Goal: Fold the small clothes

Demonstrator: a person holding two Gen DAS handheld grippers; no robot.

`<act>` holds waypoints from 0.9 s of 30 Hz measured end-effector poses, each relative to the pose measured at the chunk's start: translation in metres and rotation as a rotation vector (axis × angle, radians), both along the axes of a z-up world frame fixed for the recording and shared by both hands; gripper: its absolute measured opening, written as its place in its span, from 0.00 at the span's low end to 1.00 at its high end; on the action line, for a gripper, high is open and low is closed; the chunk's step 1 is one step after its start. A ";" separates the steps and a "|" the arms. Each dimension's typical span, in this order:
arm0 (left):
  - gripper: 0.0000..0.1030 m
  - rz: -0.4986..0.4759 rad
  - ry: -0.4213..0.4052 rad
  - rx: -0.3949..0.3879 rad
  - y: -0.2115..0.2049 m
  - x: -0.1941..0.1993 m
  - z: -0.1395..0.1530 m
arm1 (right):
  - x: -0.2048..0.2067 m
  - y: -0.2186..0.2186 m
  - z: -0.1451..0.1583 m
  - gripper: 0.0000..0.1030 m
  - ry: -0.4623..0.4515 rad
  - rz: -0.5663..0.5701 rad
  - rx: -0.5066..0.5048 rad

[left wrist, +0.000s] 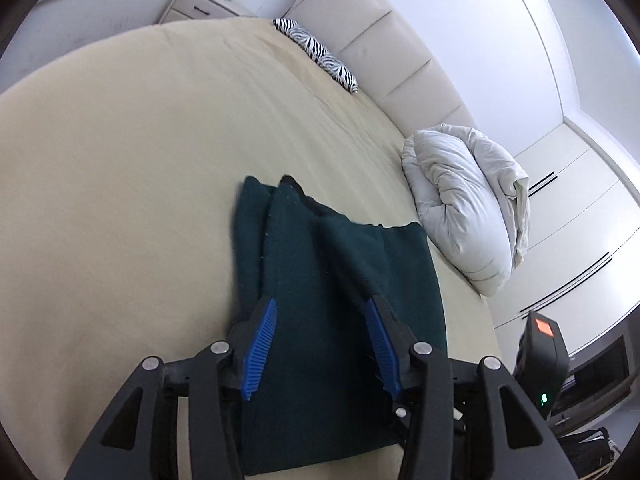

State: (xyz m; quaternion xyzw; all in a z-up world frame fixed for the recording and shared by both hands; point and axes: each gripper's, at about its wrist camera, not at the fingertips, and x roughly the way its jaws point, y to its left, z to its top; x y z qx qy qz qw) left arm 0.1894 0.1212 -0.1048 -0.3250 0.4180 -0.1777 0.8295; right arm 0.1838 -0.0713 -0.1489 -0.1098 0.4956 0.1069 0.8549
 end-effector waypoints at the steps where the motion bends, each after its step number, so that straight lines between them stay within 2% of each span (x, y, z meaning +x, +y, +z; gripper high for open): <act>1: 0.49 -0.013 0.014 -0.007 -0.005 0.005 -0.002 | -0.002 0.005 -0.003 0.12 -0.018 0.005 -0.023; 6: 0.56 -0.095 0.072 -0.037 -0.035 0.029 -0.009 | -0.014 0.002 0.000 0.13 -0.083 0.044 -0.033; 11: 0.56 -0.152 0.142 0.003 -0.063 0.050 -0.015 | -0.032 0.000 -0.001 0.17 -0.128 0.093 -0.058; 13: 0.50 -0.170 0.163 0.011 -0.074 0.056 -0.020 | -0.038 0.002 -0.003 0.21 -0.146 0.107 -0.058; 15: 0.34 -0.185 0.193 0.014 -0.082 0.061 -0.027 | -0.042 0.003 -0.004 0.37 -0.134 0.126 -0.031; 16: 0.32 -0.186 0.198 0.018 -0.083 0.062 -0.029 | -0.043 0.006 -0.004 0.45 -0.120 0.132 -0.020; 17: 0.29 -0.186 0.198 0.023 -0.084 0.062 -0.031 | -0.050 0.003 -0.002 0.45 -0.105 0.143 -0.006; 21: 0.15 -0.176 0.205 0.009 -0.080 0.063 -0.037 | -0.090 -0.030 0.010 0.45 -0.089 0.124 0.104; 23: 0.14 -0.185 0.191 0.019 -0.079 0.060 -0.034 | -0.103 -0.062 0.021 0.45 -0.079 0.070 0.241; 25: 0.13 -0.195 0.169 0.018 -0.075 0.058 -0.025 | -0.107 -0.088 0.031 0.45 -0.092 0.014 0.337; 27: 0.13 -0.199 0.155 0.010 -0.068 0.056 -0.018 | -0.101 -0.109 0.040 0.45 -0.133 -0.034 0.376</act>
